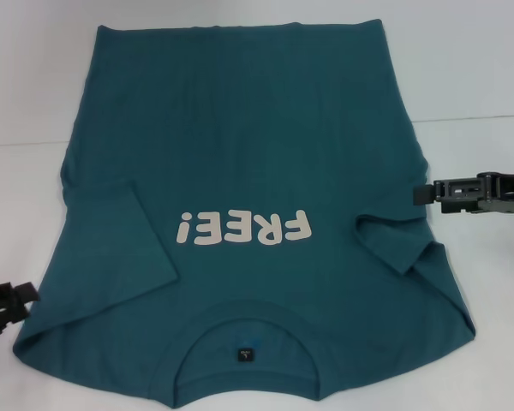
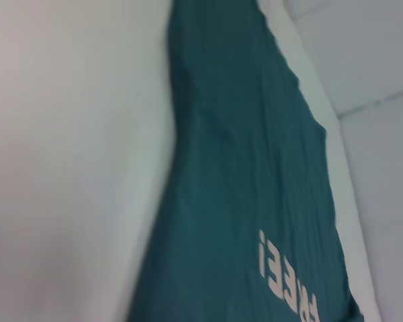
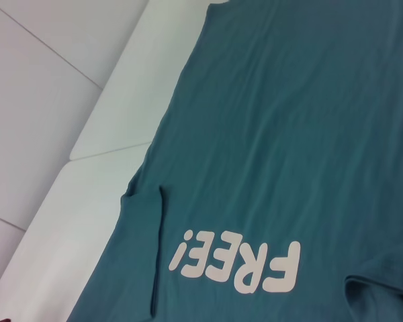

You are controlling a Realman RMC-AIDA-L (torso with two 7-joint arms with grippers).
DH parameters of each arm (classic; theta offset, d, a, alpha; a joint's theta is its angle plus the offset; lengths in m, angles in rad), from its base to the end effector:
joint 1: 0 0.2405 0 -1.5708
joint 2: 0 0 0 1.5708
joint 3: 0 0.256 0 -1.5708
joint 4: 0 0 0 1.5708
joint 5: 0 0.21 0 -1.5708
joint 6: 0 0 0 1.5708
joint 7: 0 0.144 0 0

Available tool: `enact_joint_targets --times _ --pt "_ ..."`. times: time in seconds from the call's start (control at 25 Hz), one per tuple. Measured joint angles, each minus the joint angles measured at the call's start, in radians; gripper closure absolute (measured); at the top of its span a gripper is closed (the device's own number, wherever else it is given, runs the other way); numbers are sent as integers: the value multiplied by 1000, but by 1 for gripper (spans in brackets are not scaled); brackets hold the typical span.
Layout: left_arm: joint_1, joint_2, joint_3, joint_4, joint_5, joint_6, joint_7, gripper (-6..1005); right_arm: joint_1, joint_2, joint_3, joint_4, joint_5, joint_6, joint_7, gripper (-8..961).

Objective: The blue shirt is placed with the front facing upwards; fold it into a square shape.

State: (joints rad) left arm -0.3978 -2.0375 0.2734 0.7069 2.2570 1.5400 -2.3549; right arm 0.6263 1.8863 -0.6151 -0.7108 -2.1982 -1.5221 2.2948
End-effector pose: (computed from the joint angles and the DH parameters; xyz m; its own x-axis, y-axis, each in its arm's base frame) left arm -0.3604 0.2882 0.0586 -0.1932 0.7915 0.5799 0.9691 0.0617 0.2388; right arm 0.2833 0.3776 0.0893 0.3065 -0.8403 -0.4472 -0.9434 -0.3306 -0.0254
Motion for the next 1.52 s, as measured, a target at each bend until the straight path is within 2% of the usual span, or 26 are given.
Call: enact_joint_targets --times 0.44,0.68,1.04,1.24,1.52 --pt "15 -4 8 25 69 -69 -73 328 3 2 0 4 0 7 0 26" --pt "10 -7 15 18 70 -102 -27 186 1 2 0 2 0 9 -1 26" --pt "6 -8 44 -7 71 -161 -26 187 1 2 0 7 0 10 -11 25" --pt "5 -9 51 -10 72 -151 -27 187 0 2 1 7 0 10 -11 25" --pt "3 -16 105 -10 69 -137 -43 188 0 2 3 5 0 10 -11 25"
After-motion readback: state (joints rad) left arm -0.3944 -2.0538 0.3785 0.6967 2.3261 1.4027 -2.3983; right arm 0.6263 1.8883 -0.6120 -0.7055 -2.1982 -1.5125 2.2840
